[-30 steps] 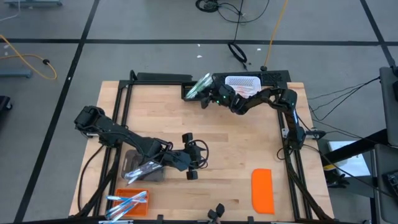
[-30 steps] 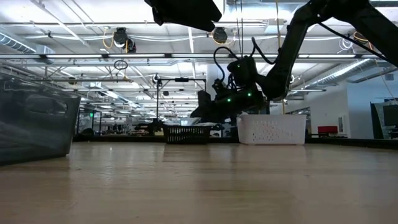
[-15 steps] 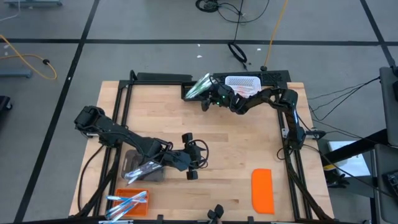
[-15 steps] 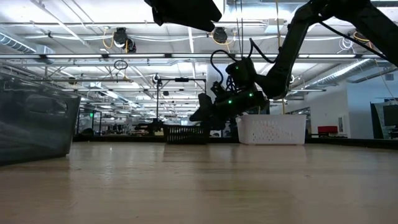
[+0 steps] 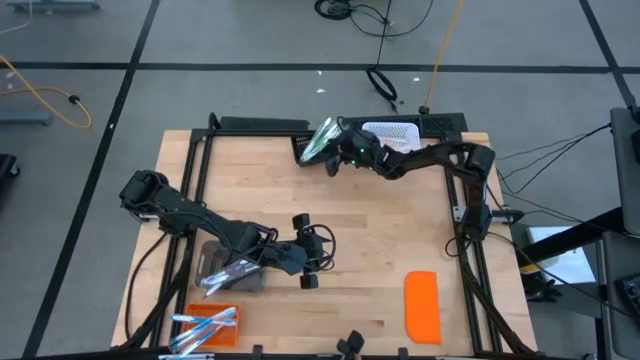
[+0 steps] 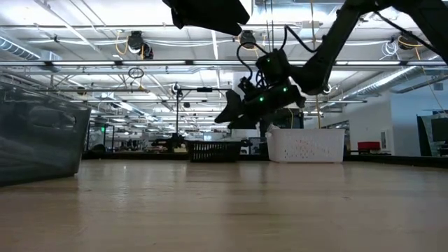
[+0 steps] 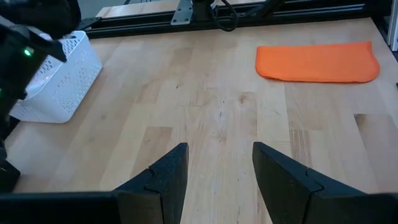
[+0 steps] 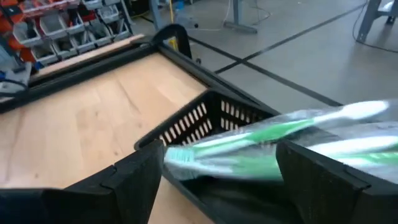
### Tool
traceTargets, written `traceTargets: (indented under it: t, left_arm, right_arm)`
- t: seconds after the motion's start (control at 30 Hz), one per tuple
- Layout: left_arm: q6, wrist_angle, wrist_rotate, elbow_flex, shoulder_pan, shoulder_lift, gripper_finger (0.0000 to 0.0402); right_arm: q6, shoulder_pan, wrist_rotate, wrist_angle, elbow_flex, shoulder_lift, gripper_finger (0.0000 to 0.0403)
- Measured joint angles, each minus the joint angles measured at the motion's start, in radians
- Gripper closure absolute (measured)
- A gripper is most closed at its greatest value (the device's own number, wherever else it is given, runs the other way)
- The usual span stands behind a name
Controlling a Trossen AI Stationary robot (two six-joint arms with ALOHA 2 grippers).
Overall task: Pick & Place Toothbrushes
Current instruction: Put the green toothbrush into the black bin, then return to Home Position
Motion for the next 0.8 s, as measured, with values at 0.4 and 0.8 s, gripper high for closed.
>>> traceTargets:
  t: [0.4, 0.8]
  left_arm:
    - [-0.001, 0.0, 0.0, 0.0, 0.0, 0.0, 0.022]
    - [-0.002, -0.003, -0.003, 0.0, 0.0, 0.0, 0.022]
  right_arm:
    - [-0.025, 0.017, 0.002, -0.141, 0.0, -0.047, 0.0103]
    - [-0.095, 0.098, -0.004, -0.297, 0.0, -0.17, 0.0103]
